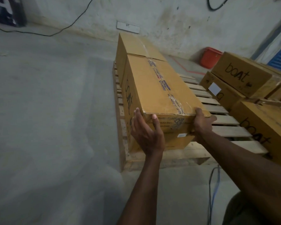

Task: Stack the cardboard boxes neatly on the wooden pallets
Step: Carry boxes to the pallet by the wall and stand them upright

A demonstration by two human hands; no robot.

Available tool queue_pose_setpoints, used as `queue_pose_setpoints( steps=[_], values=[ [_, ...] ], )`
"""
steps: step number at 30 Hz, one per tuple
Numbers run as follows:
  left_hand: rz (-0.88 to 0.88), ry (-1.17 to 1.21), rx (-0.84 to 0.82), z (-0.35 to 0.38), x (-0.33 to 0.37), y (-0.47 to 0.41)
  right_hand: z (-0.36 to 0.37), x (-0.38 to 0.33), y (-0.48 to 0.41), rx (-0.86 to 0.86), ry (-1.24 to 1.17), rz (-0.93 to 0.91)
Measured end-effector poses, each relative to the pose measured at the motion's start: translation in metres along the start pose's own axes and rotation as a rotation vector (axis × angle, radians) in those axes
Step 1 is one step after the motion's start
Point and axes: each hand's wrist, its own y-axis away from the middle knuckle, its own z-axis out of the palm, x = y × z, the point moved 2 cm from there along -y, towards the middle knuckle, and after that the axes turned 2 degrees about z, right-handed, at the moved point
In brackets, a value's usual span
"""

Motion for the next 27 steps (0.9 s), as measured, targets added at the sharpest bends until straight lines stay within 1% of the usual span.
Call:
queue_pose_setpoints(
  steps=[8,27],
  values=[
    [0.004,0.006,0.02,-0.002,0.002,-0.001,0.001,-0.004,0.005,-0.004,0.041,0.023],
    [0.001,0.016,0.023,-0.009,0.0,-0.018,0.015,-0.005,0.007,-0.026,0.028,0.025]
  ],
)
